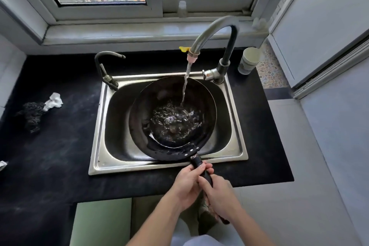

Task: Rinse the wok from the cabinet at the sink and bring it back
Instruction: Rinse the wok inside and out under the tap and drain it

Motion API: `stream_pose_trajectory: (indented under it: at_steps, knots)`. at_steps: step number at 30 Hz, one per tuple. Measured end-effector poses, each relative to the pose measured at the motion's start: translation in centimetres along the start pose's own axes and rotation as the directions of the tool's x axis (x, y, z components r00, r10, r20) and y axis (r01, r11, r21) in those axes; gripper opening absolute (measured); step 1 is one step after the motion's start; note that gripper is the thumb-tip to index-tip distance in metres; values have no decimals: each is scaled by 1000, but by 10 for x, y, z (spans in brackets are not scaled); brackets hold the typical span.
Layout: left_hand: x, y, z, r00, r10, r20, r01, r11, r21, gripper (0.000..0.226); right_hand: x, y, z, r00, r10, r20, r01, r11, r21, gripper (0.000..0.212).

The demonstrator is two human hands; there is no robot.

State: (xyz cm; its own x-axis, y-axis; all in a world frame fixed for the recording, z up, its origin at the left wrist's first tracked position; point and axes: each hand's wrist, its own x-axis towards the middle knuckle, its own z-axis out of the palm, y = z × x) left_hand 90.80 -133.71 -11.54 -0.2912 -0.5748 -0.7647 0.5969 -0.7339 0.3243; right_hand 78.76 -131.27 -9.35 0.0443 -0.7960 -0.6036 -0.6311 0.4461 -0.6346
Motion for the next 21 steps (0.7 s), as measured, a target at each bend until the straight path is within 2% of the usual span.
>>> stream_pose_trajectory:
  at_steps: [3,8,16,21]
  knots:
    - [0,5,1,1000,9,21,-8,1000,-6,19,3,-6,-2,1000,-22,1,22,998,-59,30]
    - [-4,7,-3,999,2,46,-2,1000,14,20,-2,-8,3,1000,-14,-5,14,999,-43,30]
    - [-14,-1,-14,998,-25,63,24,999,26,27,-14,4,17,999,32,10,-32,998,56,39]
    - [-4,1,-7,994,-38,101,38,999,10,21,-12,3,9,998,2,-64,-3,1000,-19,33]
